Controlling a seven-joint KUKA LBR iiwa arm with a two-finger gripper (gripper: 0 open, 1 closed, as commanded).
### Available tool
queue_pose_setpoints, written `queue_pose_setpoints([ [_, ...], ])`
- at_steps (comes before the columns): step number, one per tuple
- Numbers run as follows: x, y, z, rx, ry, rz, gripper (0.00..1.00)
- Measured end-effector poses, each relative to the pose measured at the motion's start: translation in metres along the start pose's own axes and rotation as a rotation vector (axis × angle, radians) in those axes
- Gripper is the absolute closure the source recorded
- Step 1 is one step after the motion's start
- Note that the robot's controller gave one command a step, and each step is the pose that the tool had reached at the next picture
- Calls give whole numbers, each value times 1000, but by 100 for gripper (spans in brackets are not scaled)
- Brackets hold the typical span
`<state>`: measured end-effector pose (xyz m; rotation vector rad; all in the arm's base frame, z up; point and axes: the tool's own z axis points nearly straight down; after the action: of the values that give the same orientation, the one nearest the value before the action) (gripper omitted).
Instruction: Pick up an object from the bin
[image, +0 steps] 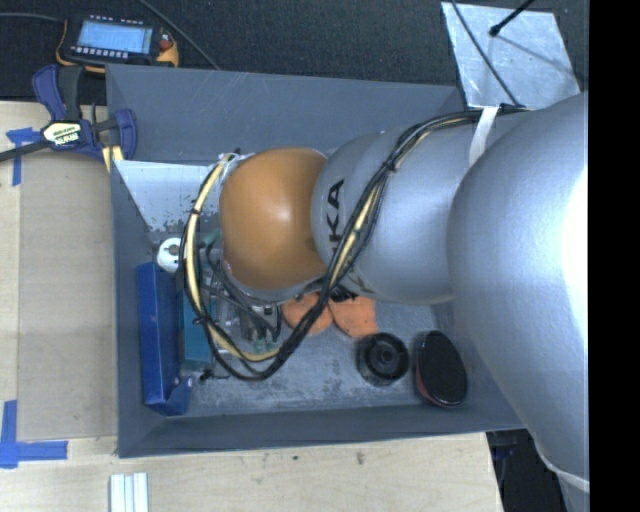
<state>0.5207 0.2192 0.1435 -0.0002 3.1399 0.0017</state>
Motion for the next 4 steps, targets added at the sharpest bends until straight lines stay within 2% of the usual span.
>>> queue_pose_setpoints([
  [1, -43, 2, 26, -3, -7, -34, 0],
  [2, -71, -35, 47, -5, -8, -103, 0],
  [3, -91, -64, 16, 2, 2, -101, 0],
  [4, -87, -91, -1, 0, -2, -227, 0],
])
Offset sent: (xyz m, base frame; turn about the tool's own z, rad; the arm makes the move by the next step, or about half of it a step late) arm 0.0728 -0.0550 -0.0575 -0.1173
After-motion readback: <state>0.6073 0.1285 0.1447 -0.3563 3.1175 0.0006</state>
